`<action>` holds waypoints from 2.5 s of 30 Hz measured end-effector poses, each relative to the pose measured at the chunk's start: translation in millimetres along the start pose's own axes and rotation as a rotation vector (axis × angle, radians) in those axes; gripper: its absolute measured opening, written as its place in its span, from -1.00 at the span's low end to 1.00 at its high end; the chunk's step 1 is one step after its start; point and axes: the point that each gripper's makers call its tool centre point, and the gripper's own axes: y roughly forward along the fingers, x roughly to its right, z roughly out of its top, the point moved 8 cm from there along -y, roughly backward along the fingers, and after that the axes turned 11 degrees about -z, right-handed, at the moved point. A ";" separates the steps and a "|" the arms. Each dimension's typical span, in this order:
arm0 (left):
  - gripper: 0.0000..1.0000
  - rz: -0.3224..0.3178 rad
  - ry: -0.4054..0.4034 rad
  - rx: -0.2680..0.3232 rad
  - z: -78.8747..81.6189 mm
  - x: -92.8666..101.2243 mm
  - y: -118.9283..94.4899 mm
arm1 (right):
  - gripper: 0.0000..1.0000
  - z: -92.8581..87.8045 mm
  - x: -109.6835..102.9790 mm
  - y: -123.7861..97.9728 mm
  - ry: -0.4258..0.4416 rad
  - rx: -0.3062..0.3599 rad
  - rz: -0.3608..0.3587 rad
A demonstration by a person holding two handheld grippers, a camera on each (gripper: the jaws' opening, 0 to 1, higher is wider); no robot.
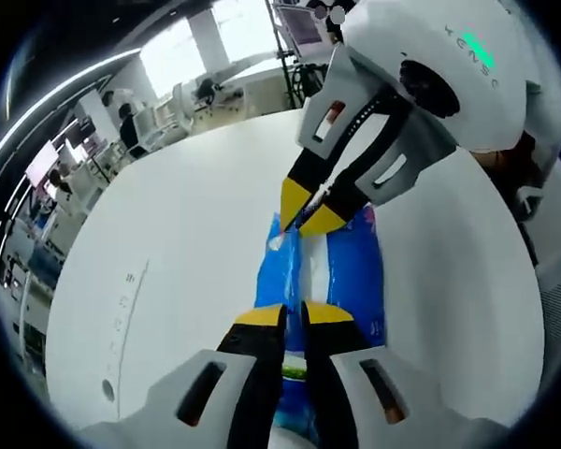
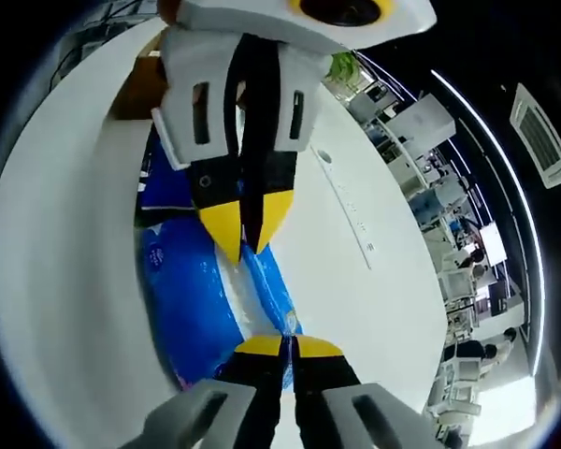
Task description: Operate the shoe box by opening the lid, removing the specified soft item, and placing it in the target area until the item is outside and the box remains undamaged.
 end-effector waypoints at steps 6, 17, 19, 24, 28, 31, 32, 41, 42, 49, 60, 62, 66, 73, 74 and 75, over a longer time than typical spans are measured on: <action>-0.81 -0.005 0.018 0.001 4.0 5.3 -10.0 | -0.88 5.8 -1.9 -8.2 -0.002 0.015 0.014; -0.61 -0.005 -0.011 0.017 12.0 11.0 -28.4 | -0.55 9.5 3.0 -23.1 0.038 -0.009 0.042; -0.56 -0.003 -0.015 0.014 12.0 11.0 -31.1 | -0.45 9.6 3.7 -26.2 0.053 -0.013 0.048; -0.51 -0.021 -0.033 0.031 14.7 16.5 -40.6 | -0.30 12.1 4.6 -35.0 0.061 -0.015 0.056; -0.45 -0.010 -0.029 0.024 17.0 19.7 -45.6 | -0.21 14.1 6.6 -41.1 0.056 -0.017 0.063; -0.38 -0.007 -0.021 0.026 20.3 22.3 -51.3 | -0.16 16.6 9.7 -47.6 0.086 -0.017 0.065; -0.35 -0.001 -0.020 0.028 21.2 22.4 -53.3 | -0.12 17.6 11.0 -50.2 0.093 -0.016 0.067; -0.04 0.019 -0.043 0.063 25.0 30.2 -74.9 | 0.13 24.2 12.4 -66.7 0.155 -0.020 0.087; 0.01 0.022 -0.044 0.067 24.7 31.0 -77.2 | 0.18 25.6 11.4 -68.4 0.170 -0.019 0.099; 0.29 0.023 -0.088 0.089 19.4 38.3 -93.3 | 0.44 31.2 7.8 -77.6 0.229 -0.034 0.142; 0.67 0.055 -0.101 0.149 11.7 47.6 -119.0 | 0.93 37.2 11.4 -89.4 0.332 -0.056 0.124; 0.80 0.056 -0.101 0.150 8.0 49.4 -122.2 | 0.99 38.9 10.7 -91.2 0.343 -0.055 0.121; 0.91 0.055 -0.107 0.149 1.0 54.2 -128.5 | 0.99 40.0 5.7 -93.1 0.331 -0.061 0.138; 0.98 0.043 -0.128 0.144 -9.7 64.5 -136.2 | 0.99 42.9 3.6 -96.0 0.333 -0.066 0.146; 0.98 0.044 -0.130 0.150 -10.3 65.6 -137.9 | 0.99 43.6 3.7 -96.9 0.337 -0.065 0.147; 0.98 0.046 -0.137 0.156 -10.8 66.6 -139.1 | 0.99 44.5 3.4 -98.5 0.343 -0.064 0.152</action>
